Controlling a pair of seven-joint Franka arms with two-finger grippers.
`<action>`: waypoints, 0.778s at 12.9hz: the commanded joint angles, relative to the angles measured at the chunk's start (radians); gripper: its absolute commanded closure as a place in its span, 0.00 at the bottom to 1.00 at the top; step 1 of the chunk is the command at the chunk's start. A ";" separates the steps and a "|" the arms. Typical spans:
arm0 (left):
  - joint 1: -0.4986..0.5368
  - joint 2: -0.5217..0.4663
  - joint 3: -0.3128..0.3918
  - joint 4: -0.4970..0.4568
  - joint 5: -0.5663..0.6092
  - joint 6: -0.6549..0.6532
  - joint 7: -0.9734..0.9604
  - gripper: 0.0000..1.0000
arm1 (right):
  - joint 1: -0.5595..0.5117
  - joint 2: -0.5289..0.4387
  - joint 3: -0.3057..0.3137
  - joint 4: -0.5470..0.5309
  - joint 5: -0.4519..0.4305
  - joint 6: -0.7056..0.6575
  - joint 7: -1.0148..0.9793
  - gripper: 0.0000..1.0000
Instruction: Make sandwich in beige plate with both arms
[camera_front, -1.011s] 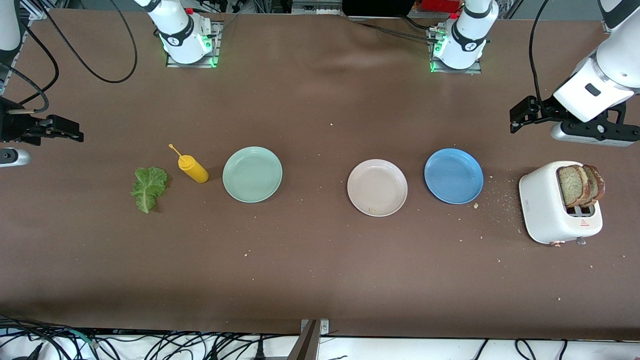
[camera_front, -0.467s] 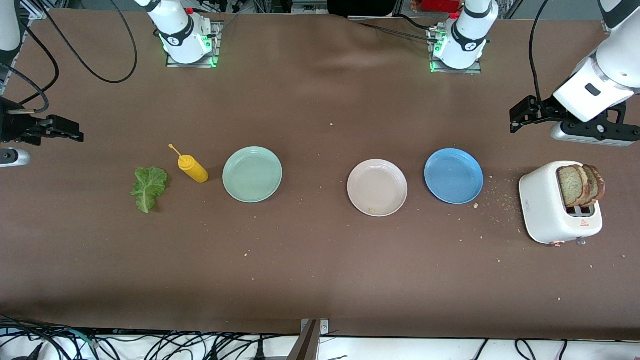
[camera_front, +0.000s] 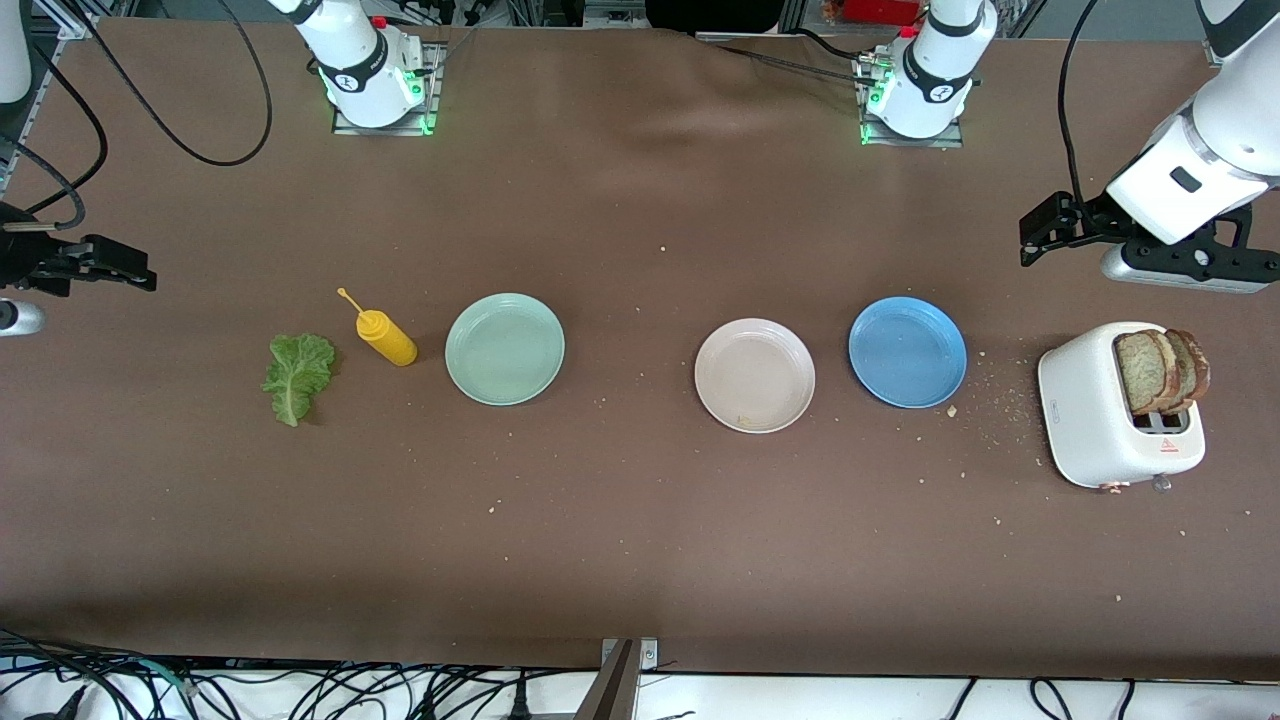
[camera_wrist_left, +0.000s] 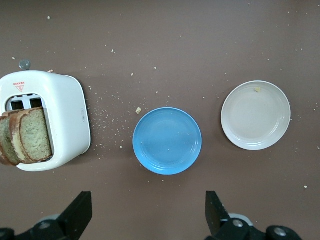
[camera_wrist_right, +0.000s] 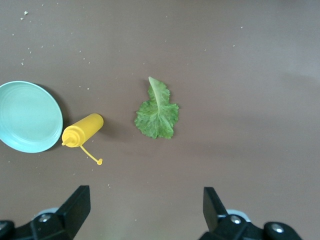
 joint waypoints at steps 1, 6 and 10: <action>-0.001 -0.018 0.003 -0.006 -0.028 -0.013 0.012 0.00 | -0.006 -0.014 -0.003 -0.005 0.006 0.009 0.007 0.00; -0.001 -0.019 0.003 -0.006 -0.030 -0.014 0.011 0.00 | -0.006 -0.014 -0.005 -0.007 -0.027 0.006 0.024 0.00; -0.001 -0.019 0.003 -0.006 -0.028 -0.014 0.012 0.00 | -0.001 -0.020 0.001 -0.005 -0.015 0.004 0.024 0.00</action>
